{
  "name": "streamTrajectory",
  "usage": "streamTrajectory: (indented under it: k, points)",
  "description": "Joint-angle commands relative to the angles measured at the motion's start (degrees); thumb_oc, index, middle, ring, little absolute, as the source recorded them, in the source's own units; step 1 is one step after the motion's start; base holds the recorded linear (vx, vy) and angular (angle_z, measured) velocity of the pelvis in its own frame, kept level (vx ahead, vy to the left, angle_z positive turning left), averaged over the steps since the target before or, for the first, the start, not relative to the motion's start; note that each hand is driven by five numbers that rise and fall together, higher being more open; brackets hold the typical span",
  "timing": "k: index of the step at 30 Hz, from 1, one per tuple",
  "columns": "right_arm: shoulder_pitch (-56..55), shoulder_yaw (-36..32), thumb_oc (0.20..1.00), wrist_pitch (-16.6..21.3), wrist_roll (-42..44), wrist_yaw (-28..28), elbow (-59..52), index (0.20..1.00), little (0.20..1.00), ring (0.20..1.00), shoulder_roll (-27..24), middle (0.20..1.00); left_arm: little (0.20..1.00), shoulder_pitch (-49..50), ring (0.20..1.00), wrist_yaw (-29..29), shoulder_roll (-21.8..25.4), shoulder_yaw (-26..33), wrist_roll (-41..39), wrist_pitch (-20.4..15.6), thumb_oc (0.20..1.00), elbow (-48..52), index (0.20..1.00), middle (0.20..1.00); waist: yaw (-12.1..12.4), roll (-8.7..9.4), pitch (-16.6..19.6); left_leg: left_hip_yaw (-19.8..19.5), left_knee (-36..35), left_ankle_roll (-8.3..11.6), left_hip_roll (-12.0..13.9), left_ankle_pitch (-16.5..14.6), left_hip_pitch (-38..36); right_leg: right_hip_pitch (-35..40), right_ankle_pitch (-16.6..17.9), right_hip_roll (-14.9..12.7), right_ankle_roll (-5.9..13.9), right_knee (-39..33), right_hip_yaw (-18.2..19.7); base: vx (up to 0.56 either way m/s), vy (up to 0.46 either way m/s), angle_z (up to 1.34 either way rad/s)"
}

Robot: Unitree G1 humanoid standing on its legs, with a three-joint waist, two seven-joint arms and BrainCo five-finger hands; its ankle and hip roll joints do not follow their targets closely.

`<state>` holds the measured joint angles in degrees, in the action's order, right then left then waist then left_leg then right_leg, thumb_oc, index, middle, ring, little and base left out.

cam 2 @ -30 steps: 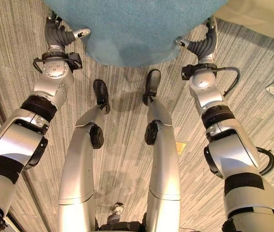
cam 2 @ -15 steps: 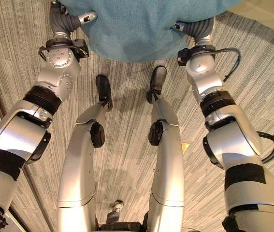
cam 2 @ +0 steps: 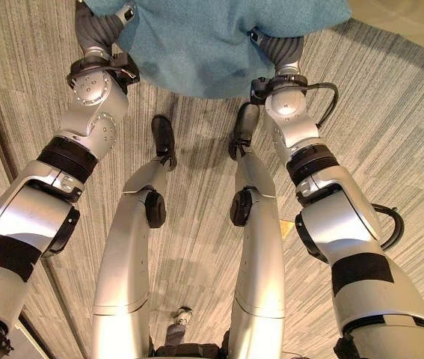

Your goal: Pick up all the scattered cushions and arrange them neatly on the sofa.

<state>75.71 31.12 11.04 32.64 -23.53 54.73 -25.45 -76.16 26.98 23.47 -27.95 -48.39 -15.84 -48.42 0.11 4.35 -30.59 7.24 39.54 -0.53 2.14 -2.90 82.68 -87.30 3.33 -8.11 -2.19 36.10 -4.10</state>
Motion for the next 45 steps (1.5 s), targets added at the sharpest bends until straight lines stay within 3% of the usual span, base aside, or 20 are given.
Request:
streamTrajectory:
  k: [1, 8, 13, 14, 19, 21, 22, 24, 28, 31, 32, 36, 37, 38, 41, 44, 45]
  points:
    - [1.85, 2.69, 0.200, 6.48, -2.38, 3.73, -11.64, 0.200, 0.200, 0.200, 7.05, 0.200, 0.200, 1.61, 0.200, -5.50, -3.12, 1.48, 1.85, -6.99, 0.200, 9.66, 0.200, 0.200, -1.08, -2.55, 5.76, -6.16, -2.45, 2.53, -0.26, 2.03, 0.28, 3.81, -7.44, -1.02, 8.48, 5.20, 0.17, -0.04, -0.039, 0.06]
    - [-5.57, -2.77, 0.200, 7.29, -3.90, 3.24, -18.14, 0.200, 0.200, 0.200, 5.51, 0.200, 0.200, 10.08, 0.200, -7.38, -3.58, 2.53, 4.41, -6.36, 0.200, 14.73, 0.200, 0.200, -1.75, -2.55, 6.55, -6.38, -8.55, 3.13, 0.21, 2.92, -9.34, 13.34, -7.25, -0.57, 8.48, 0.18, -0.97, -0.03, -0.009, 0.04]
    - [-17.16, -7.10, 0.200, 7.34, -6.66, 3.93, -24.47, 0.200, 0.200, 0.200, 5.69, 0.200, 0.200, 22.27, 0.200, -9.38, -8.73, 2.91, 6.54, -6.00, 0.200, 21.16, 0.200, 0.200, -1.62, -2.58, 7.86, -6.81, -14.36, 3.59, 0.33, 3.48, -20.56, 24.64, -6.95, -0.79, 8.36, -5.30, -1.82, 0.03, -0.002, 0.00]
    - [-25.21, -9.10, 0.200, 7.12, -8.38, 4.94, -28.15, 0.200, 0.200, 0.200, 7.00, 0.200, 0.200, 29.81, 0.200, -10.90, -11.20, 3.40, 6.89, -5.59, 0.200, 23.64, 0.200, 0.200, -1.21, -2.51, 8.76, -7.00, -18.50, 3.87, -0.05, 4.13, -28.60, 32.20, -6.71, -1.08, 8.47, -9.17, -2.43, 0.00, 0.000, 0.00]
    - [-33.89, -9.91, 0.200, 6.66, -9.96, 6.36, -31.34, 0.200, 0.200, 0.200, 8.14, 0.200, 0.200, 36.75, 0.200, -12.87, -12.26, 3.09, 6.47, -5.02, 0.200, 26.36, 0.200, 0.200, -1.08, -2.03, 10.09, -7.20, -22.19, 4.03, -0.48, 4.53, -37.47, 41.18, -6.05, -1.14, 8.69, -13.53, -3.40, 0.06, 0.022, -0.01]
    - [-41.58, -10.35, 0.200, 6.54, -8.61, 8.18, -32.26, 0.200, 0.200, 0.200, 10.17, 0.200, 0.200, 42.79, 0.200, -14.56, -13.02, 3.03, 5.36, -4.80, 0.200, 27.86, 0.200, 0.200, -1.09, -1.58, 11.52, -6.75, -25.86, 3.57, -0.69, 6.38, -45.51, 49.80, -3.79, -1.13, 8.72, -18.38, -4.13, 0.10, 0.081, -0.06]
    - [-46.30, -10.91, 0.200, 6.69, -7.03, 9.60, -32.72, 0.200, 0.200, 0.200, 11.52, 0.200, 0.200, 46.27, 0.200, -15.50, -13.04, 2.93, 5.92, -4.31, 0.200, 29.27, 0.200, 0.200, -1.36, -1.30, 12.29, -6.34, -27.55, 3.48, -0.67, 6.12, -51.05, 55.83, -3.38, -1.19, 8.95, -20.98, -4.37, 0.07, 0.072, -0.04]
    - [-48.20, -10.99, 0.200, 6.42, -7.37, 10.08, -33.54, 0.200, 0.200, 0.200, 11.51, 0.200, 0.200, 47.99, 0.200, -15.86, -13.16, 2.92, 5.65, -3.98, 0.200, 30.21, 0.200, 0.200, -1.57, -1.20, 12.71, -6.14, -28.17, 3.49, -0.64, 5.88, -53.67, 58.67, -3.30, -1.21, 9.12, -22.14, -4.45, 0.17, 0.069, -0.10]
    - [-56.49, -12.11, 0.200, 5.52, -7.27, 12.42, -36.12, 0.200, 0.200, 0.200, 11.89, 0.200, 0.200, 55.10, 0.200, -18.14, -11.35, 2.62, 7.98, -2.44, 0.200, 33.38, 0.200, 0.200, -2.47, -1.40, 16.16, -4.08, -30.36, 3.37, -0.71, 3.81, -66.55, 72.06, -2.98, -1.18, 10.29, -27.07, -4.53, 0.22, 0.108, -0.09]
    - [-57.61, -12.50, 0.200, 5.35, -7.35, 12.65, -36.34, 0.200, 0.200, 0.200, 11.81, 0.200, 0.200, 56.02, 0.200, -18.54, -11.14, 2.75, 8.35, -2.11, 0.200, 33.39, 0.200, 0.200, -2.62, -1.52, 17.01, -3.81, -30.81, 3.26, -0.78, 3.54, -68.05, 73.64, -2.91, -1.31, 10.45, -27.85, -4.39, 0.15, 0.094, -0.22]
    - [-58.87, -13.14, 0.200, 4.74, -8.18, 13.03, -37.51, 0.200, 0.200, 0.200, 11.39, 0.200, 0.200, 58.46, 0.200, -19.02, -10.51, 3.24, 9.29, -1.40, 0.200, 34.47, 0.200, 0.200, -2.80, -2.16, 18.95, -2.55, -31.94, 2.62, -1.48, 2.13, -72.82, 76.56, -2.74, -1.42, 11.26, -27.55, -3.98, 0.17, 0.129, -0.16]
    - [-59.75, -13.41, 0.200, 4.42, -8.35, 13.28, -37.95, 0.200, 0.200, 0.200, 11.90, 0.200, 0.200, 59.74, 0.200, -19.12, -10.38, 3.36, 9.40, -1.06, 0.200, 34.39, 0.200, 0.200, -2.69, -2.50, 19.35, -1.58, -32.69, 1.89, -1.70, 1.16, -76.31, 77.26, -2.27, -1.86, 12.41, -25.17, -3.51, 0.13, 0.117, -0.30]
    - [-60.22, -13.39, 0.200, 4.15, -9.11, 13.25, -38.27, 0.200, 0.200, 0.200, 12.00, 0.200, 0.200, 61.02, 0.200, -19.13, -10.58, 3.58, 8.40, -0.74, 0.200, 33.89, 0.200, 0.200, -3.12, -3.01, 19.87, -0.36, -34.27, 0.96, -1.69, 0.69, -79.98, 77.39, -0.71, -1.40, 14.25, -20.63, -2.44, 0.08, 0.083, -0.32]
    - [-60.24, -13.39, 0.200, 4.14, -9.12, 13.24, -38.29, 0.200, 0.200, 0.200, 11.99, 0.200, 0.200, 61.02, 0.200, -19.14, -10.58, 3.58, 8.40, -0.74, 0.200, 33.89, 0.200, 0.200, -3.04, -2.97, 19.81, -0.28, -34.35, 0.94, -1.72, 0.70, -80.11, 77.38, -0.77, -1.43, 14.27, -20.51, -2.33, 0.11, 0.096, -0.29]
    - [-61.42, -13.77, 0.200, 3.69, -9.97, 13.39, -38.61, 0.200, 0.200, 0.200, 11.97, 0.200, 0.200, 62.21, 0.200, -19.04, -10.51, 4.05, 9.01, -0.49, 0.200, 33.40, 0.200, 0.200, -3.10, -3.50, 20.61, 0.95, -36.84, 1.10, -1.23, 0.74, -83.42, 77.85, -2.09, -0.48, 13.72, -20.51, -4.82, 0.09, -0.008, -0.66]
    - [-62.16, -13.69, 0.200, 3.45, -10.43, 13.50, -38.13, 0.200, 0.200, 0.200, 11.54, 0.200, 0.200, 63.39, 0.200, -19.26, -10.29, 5.14, 8.86, 0.00, 0.200, 33.42, 0.200, 0.200, -2.71, -3.08, 22.26, 2.75, -39.67, 2.19, -1.11, 1.14, -85.93, 79.02, -0.97, 0.70, 12.28, -29.87, -11.46, 0.13, -0.123, -0.48]
    - [-62.65, -13.76, 0.200, 3.39, -10.50, 13.60, -38.21, 0.200, 0.200, 0.200, 11.28, 0.200, 0.200, 63.45, 0.200, -19.39, -10.26, 5.28, 8.51, 0.31, 0.200, 33.26, 0.200, 0.200, -2.88, -2.91, 22.63, 2.66, -39.35, 2.54, -1.00, 1.37, -85.93, 80.22, -1.52, 1.22, 11.86, -31.10, -11.11, 0.13, -0.153, -0.43]
